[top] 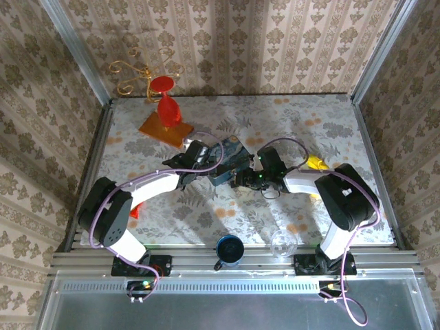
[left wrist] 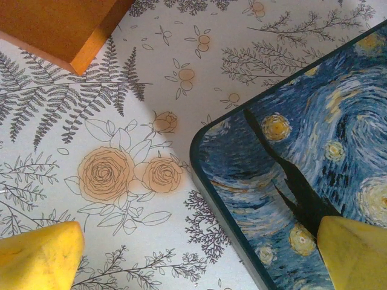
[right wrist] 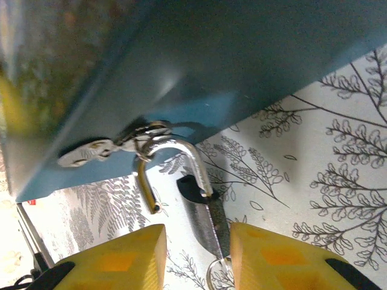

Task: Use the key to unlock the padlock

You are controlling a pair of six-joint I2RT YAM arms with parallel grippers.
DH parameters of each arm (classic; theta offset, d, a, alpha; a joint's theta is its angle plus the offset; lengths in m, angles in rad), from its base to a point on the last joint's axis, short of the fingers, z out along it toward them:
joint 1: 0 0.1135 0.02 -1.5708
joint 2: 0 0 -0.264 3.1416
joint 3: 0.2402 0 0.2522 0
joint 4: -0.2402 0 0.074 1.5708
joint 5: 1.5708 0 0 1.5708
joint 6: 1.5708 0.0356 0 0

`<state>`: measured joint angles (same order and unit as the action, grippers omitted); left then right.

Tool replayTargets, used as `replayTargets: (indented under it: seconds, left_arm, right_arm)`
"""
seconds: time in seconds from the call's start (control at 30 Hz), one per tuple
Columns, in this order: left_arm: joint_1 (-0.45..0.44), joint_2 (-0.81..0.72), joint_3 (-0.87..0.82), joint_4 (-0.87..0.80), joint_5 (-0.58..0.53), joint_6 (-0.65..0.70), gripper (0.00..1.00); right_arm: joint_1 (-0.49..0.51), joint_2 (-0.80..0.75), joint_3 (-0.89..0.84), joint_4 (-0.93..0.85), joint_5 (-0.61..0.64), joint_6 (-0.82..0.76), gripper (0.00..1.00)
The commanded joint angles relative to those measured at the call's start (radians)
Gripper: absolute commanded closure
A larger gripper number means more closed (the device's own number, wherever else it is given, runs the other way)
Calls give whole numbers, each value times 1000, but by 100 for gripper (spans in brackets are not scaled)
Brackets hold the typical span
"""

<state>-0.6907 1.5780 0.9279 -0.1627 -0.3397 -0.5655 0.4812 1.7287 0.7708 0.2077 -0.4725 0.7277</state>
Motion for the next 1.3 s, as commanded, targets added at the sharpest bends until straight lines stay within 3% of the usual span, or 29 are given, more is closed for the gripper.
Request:
replayTargets:
  seconds: [0.0,1.27]
  left_arm:
    - [9,30,2,-86,-15,36,0]
    - [49,17,-19,-49,65,1,0]
  right_arm:
    - [-6,15,-20,46,-9,29,67]
    - [15,145,-42,249,-45,134,73]
